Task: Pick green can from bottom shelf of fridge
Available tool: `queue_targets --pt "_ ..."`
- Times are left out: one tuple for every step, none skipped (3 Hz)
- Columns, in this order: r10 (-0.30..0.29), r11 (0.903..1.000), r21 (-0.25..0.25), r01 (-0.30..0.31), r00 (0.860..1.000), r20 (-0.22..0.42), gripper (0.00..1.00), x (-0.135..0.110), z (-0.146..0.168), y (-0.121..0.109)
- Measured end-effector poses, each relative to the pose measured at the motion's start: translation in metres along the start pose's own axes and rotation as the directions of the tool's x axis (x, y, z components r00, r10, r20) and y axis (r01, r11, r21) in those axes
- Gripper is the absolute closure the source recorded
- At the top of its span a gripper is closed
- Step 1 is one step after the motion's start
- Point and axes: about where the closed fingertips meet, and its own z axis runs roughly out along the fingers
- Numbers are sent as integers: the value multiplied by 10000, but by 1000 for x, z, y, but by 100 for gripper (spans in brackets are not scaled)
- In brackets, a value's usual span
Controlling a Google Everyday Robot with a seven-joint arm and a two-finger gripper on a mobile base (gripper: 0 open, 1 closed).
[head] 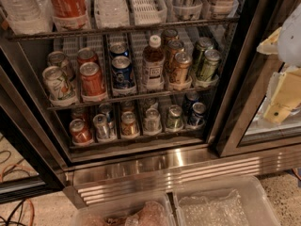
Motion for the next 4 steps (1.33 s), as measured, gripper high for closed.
queue_targets --pt "0 10000 -1 0 10000 1 0 0 0 0" --pt "102 9998 -186 -99 9998 191 0 1 11 1" --pt "499 9982 -354 -481 9974 518 0 15 41 10" --pt "1293 9913 -336 -1276 9901 551 0 33 96 27"
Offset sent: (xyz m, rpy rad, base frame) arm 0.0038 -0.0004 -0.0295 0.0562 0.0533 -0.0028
